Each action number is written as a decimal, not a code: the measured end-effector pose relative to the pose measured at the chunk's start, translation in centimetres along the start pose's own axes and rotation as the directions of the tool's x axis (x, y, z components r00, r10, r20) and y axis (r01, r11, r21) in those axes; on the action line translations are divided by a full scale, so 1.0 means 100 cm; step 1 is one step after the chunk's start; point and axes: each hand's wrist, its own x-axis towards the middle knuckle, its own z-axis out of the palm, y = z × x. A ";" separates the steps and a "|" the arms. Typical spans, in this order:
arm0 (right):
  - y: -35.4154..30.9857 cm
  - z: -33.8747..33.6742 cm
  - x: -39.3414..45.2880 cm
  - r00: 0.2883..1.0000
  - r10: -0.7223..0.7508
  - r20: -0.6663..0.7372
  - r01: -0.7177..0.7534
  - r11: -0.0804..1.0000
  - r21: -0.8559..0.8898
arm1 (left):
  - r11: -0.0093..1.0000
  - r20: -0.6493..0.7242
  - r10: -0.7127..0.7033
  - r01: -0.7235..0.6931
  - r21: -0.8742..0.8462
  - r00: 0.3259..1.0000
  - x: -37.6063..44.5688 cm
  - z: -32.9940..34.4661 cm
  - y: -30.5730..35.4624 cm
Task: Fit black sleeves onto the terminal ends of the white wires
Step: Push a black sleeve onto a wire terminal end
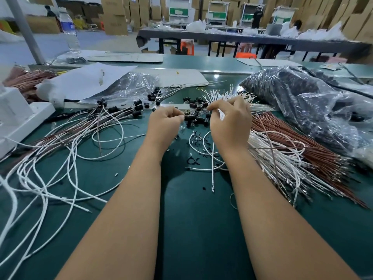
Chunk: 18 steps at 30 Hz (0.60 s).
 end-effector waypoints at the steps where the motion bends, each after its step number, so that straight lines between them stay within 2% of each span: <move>1: 0.000 0.000 0.001 1.000 -0.003 -0.004 0.003 1.000 0.011 | 1.000 -0.001 -0.001 0.001 0.000 1.000 0.000 0.000 0.001; 5: 0.000 0.001 0.001 1.000 -0.011 -0.015 0.012 0.998 0.067 | 1.000 -0.007 -0.020 0.020 -0.016 1.000 0.000 -0.001 0.002; 11: 0.000 0.004 0.000 0.986 -0.075 0.147 0.065 0.996 0.067 | 0.999 0.005 -0.023 0.023 -0.037 1.000 0.000 -0.001 0.002; 15: -0.001 0.003 0.000 0.983 -0.091 0.162 0.068 0.988 0.139 | 1.000 -0.030 -0.015 0.015 -0.026 0.999 0.001 0.000 0.001; 18: -0.001 0.004 -0.002 0.977 -0.109 0.184 0.076 0.981 0.180 | 1.000 -0.005 -0.010 0.009 -0.028 1.000 0.000 0.003 0.003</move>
